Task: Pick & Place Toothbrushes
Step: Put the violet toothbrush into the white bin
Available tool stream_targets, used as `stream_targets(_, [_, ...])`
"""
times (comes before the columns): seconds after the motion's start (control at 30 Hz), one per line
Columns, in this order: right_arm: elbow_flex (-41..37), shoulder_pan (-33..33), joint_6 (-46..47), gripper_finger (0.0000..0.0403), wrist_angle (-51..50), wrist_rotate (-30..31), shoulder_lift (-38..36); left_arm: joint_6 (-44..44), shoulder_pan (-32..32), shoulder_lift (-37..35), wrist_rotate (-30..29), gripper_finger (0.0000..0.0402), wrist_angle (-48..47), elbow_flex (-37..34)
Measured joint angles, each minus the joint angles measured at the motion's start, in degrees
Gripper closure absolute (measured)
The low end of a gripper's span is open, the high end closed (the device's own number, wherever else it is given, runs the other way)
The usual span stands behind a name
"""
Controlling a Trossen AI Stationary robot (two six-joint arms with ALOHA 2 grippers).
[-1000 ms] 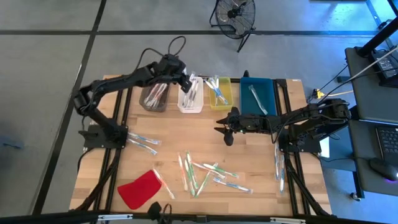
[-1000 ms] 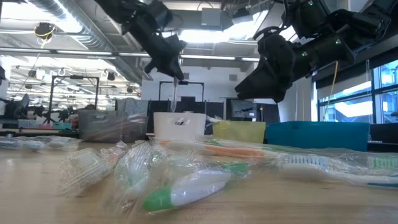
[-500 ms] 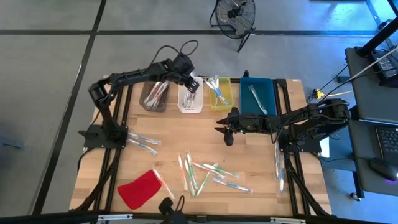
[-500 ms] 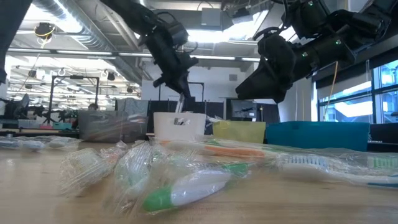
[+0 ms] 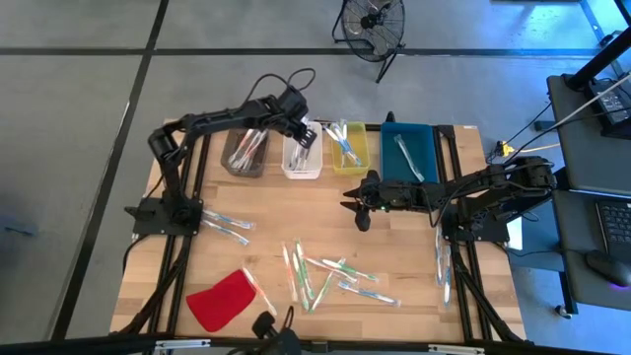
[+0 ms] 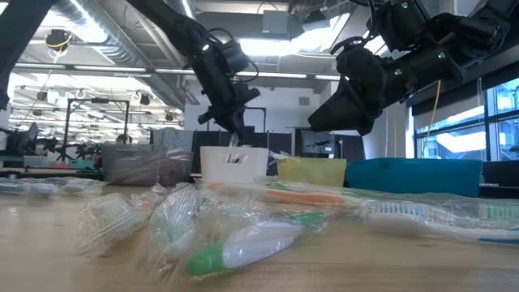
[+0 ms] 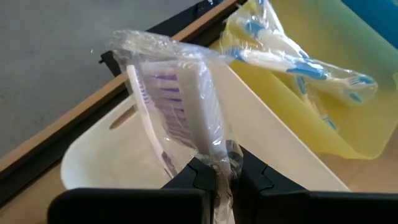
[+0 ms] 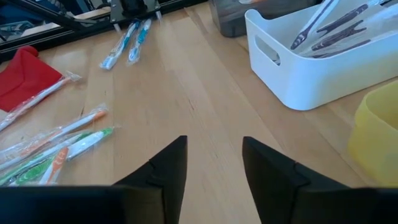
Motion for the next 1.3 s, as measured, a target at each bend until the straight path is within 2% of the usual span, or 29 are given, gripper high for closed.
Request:
stream_targets(0.43, [0.0, 0.0, 0.0, 0.0227, -0.2, 0.0, 0.0, 0.2, 0.0, 1.2, 0.3, 0.0384, -0.1, 0.0])
stream_targets(0.73, [0.0, 0.0, 0.0, 0.0242, -0.2, 0.0, 0.0, 4.1, 0.6, 1.2, 0.4, 0.0383, 0.0, 0.0])
stream_targets(1.3, [0.0, 0.0, 0.0, 0.0272, -0.5, 0.2, 0.0, 7.9, 0.6, 1.2, -0.7, 0.0314, 0.1, 0.0])
